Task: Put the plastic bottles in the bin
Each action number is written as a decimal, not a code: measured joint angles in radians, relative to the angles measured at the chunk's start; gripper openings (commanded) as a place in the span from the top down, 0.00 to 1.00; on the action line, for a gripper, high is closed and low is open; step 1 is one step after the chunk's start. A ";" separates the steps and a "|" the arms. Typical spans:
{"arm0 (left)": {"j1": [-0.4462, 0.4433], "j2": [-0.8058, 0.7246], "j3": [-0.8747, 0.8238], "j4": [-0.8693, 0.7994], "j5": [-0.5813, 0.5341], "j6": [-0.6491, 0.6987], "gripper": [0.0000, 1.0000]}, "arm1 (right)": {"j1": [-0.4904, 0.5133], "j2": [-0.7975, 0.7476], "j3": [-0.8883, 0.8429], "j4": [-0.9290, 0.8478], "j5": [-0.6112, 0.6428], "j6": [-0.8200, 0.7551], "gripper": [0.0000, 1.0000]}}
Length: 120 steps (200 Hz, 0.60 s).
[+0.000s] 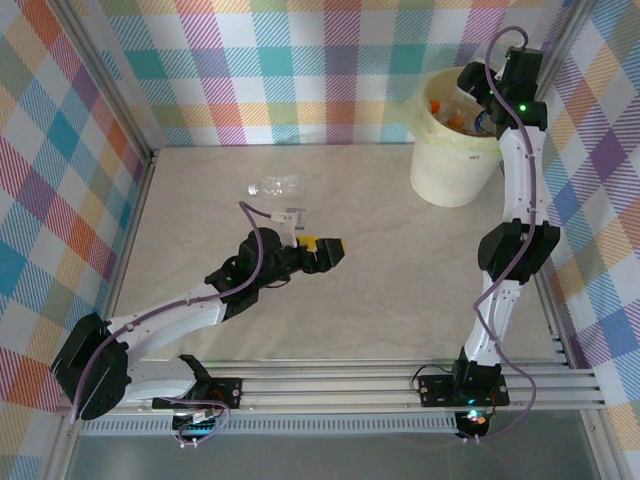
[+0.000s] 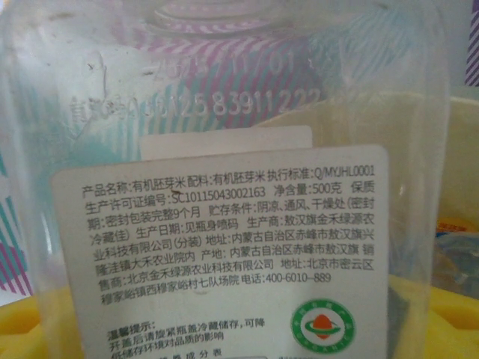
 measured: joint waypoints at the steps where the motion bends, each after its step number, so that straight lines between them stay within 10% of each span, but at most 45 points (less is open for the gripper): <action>1: 0.000 0.000 0.000 0.000 0.000 0.000 0.00 | 0.000 0.002 0.002 0.000 0.000 0.002 0.12; 120: 0.000 0.016 0.000 -0.008 -0.014 0.000 0.00 | 0.000 0.044 0.021 0.009 0.000 0.066 0.00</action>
